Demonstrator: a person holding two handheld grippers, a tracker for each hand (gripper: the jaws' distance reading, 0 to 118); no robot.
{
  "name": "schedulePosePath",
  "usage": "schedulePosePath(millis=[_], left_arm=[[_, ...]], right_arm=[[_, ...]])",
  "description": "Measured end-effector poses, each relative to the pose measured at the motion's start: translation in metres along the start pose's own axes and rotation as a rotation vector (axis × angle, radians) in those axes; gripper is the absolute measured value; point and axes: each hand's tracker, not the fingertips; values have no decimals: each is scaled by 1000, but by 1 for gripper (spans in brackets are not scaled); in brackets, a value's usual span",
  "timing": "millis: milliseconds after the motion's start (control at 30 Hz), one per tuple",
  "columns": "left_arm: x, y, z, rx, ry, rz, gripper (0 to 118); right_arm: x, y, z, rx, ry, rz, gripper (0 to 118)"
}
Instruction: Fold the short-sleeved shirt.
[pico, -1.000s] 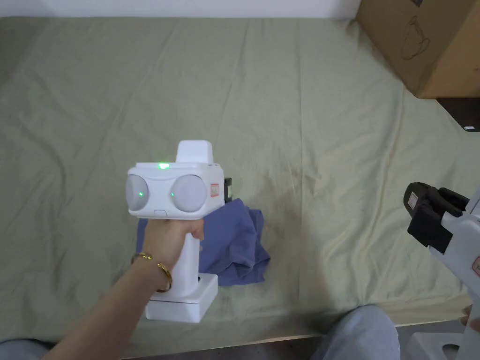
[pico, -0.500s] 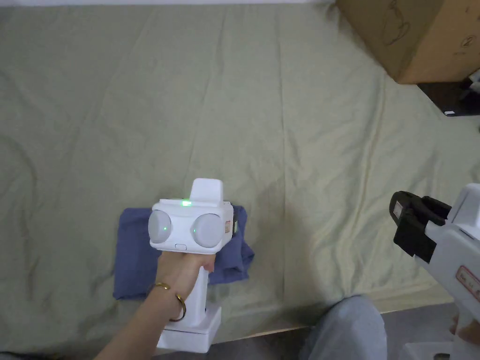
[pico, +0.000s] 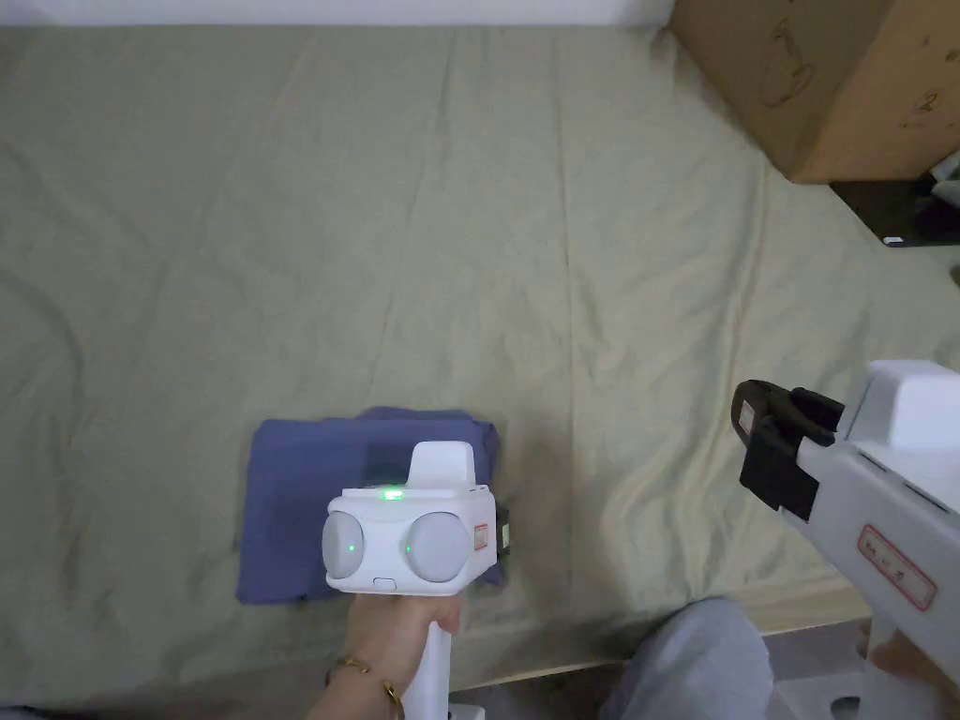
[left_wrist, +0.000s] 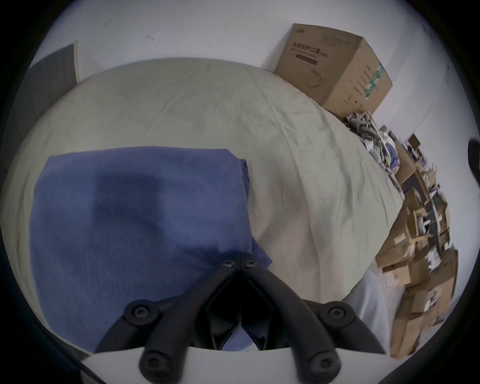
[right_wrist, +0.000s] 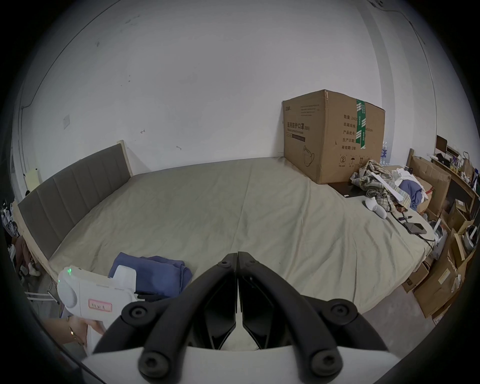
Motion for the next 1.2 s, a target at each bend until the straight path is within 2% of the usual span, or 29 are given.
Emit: schedulePosePath(millis=[100,167,300,367,467,700,867,933,967,1033,1100,1133,1200], left_arm=[[-6,6,34,85,-55,52,0],[-15,9,62,212,-75,51,0],[-43,17,108,395,71,38,0],[-64,15,125,461,191,6,0],[-94,1,140,511,380,-34,0],[-141,-19,166,504,443,59,0],[-153,-27,168,499,435,109,1],[-155,-26,166,478,434,113,11],[-154,-24,165,466,442,118,21],[-158,-16,164,444,427,127,66],[-164,-2,164,434,356,181,112],[-169,7,162,420,307,203,118],[-178,21,153,376,243,199,118]], right_arm=[[-7,2,-1,2,11,1,0],[-14,7,-6,4,28,3,0],[-42,13,-24,17,80,26,0],[-63,13,-40,11,129,25,0],[-99,4,-69,-13,187,38,0],[-169,-50,-151,-229,274,20,0],[-187,-96,-189,-370,214,105,0],[-185,-105,-190,-353,212,81,0],[-185,-104,-189,-343,207,57,0],[-186,-98,-189,-352,202,56,0],[-188,-99,-189,-349,203,109,0],[-189,-99,-189,-346,201,120,0],[-190,-99,-188,-343,200,120,0]])
